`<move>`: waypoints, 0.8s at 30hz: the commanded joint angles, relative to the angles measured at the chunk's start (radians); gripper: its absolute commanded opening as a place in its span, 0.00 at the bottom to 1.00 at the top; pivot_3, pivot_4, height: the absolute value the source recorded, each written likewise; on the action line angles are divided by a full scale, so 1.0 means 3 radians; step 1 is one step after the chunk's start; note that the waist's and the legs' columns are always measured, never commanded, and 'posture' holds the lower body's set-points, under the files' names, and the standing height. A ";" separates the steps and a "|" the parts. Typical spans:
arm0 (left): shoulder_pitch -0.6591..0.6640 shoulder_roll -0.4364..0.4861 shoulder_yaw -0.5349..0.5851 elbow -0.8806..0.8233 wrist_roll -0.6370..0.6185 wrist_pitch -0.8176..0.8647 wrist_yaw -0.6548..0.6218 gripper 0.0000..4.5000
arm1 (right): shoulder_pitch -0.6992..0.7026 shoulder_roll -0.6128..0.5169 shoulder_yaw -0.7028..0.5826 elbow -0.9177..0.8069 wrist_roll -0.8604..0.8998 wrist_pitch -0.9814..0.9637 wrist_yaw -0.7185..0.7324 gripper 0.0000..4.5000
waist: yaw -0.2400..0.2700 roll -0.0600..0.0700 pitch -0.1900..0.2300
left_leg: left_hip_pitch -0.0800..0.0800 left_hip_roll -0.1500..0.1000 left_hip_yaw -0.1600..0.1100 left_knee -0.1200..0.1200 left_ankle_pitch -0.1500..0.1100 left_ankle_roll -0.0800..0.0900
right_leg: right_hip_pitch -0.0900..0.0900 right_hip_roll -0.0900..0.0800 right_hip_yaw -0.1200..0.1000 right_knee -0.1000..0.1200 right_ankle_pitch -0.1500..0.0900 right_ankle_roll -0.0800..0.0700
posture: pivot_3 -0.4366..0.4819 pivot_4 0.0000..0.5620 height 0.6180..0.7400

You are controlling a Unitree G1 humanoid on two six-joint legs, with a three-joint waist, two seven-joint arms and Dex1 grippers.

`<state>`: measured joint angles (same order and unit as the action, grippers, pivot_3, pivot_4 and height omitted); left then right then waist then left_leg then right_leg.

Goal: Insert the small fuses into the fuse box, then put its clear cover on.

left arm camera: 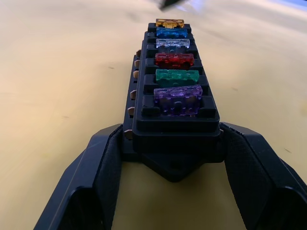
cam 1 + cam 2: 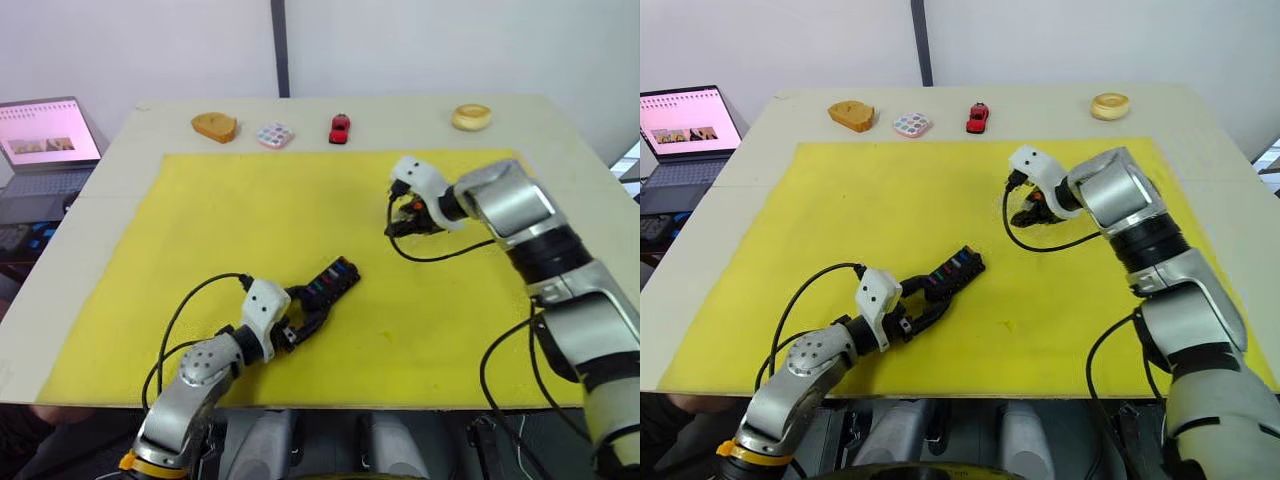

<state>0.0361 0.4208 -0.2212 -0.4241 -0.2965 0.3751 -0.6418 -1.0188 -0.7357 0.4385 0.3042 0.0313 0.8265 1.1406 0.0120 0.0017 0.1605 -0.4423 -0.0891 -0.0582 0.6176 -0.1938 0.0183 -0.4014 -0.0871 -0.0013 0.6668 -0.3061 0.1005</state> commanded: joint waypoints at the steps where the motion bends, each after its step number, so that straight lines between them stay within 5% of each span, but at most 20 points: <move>1: -0.0173 0.0313 -0.0013 0.0039 -0.0156 0.0036 -0.0550 0.56 | 0.0061 -0.0268 -0.0228 -0.0357 0.0216 -0.0390 0.0483 0.37 | -0.0007 0.0001 0.0000 | 0.0001 0.0000 0.0000 -0.0001 0.0000 0.0000 | 0.0000 0.0000 0.0001 0.0000 0.0000 0.0000 | 0.48 0.27 1.00; 5: -0.0688 0.0625 -0.0177 0.0437 -0.0088 -0.0151 -0.1213 0.56 | 0.0228 -0.0470 -0.0369 -0.0907 0.0300 -0.0586 0.0615 0.37 | -0.0015 0.0001 0.0000 | 0.0001 0.0001 0.0000 0.0000 0.0000 0.0000 | 0.0001 0.0001 0.0000 0.0000 0.0000 0.0000 | 0.48 0.27 1.00; 11: -0.1316 0.0429 -0.0403 0.1240 0.0087 -0.0510 -0.1656 0.56 | 0.0371 -0.0678 -0.0084 -0.1681 0.0196 -0.0048 0.0681 0.37 | 0.0013 -0.0001 0.0001 | 0.0000 0.0001 -0.0001 0.0001 -0.0001 0.0002 | 0.0002 -0.0001 -0.0001 -0.0003 0.0000 0.0000 | 0.48 0.27 1.00; 24: -0.1719 0.0198 -0.0466 0.2146 0.0341 -0.1078 -0.2025 0.56 | 0.0119 -0.0178 0.0251 -0.2594 0.0699 0.1663 0.0158 0.37 | 0.0008 -0.0002 0.0000 | -0.0003 0.0000 -0.0007 0.0028 -0.0009 0.0015 | 0.0006 -0.0003 -0.0004 -0.0002 0.0000 0.0000 | 0.48 0.27 1.00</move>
<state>-0.4806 0.4797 -0.3424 0.1878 -0.2435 0.0603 -1.2569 -0.9540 -0.7983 0.5099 -0.4288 0.2187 1.2908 1.2106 0.0144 0.0012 0.1606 -0.4434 -0.0891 -0.0603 0.6266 -0.1968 0.0229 -0.4001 -0.0879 -0.0026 0.6661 -0.3061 0.1006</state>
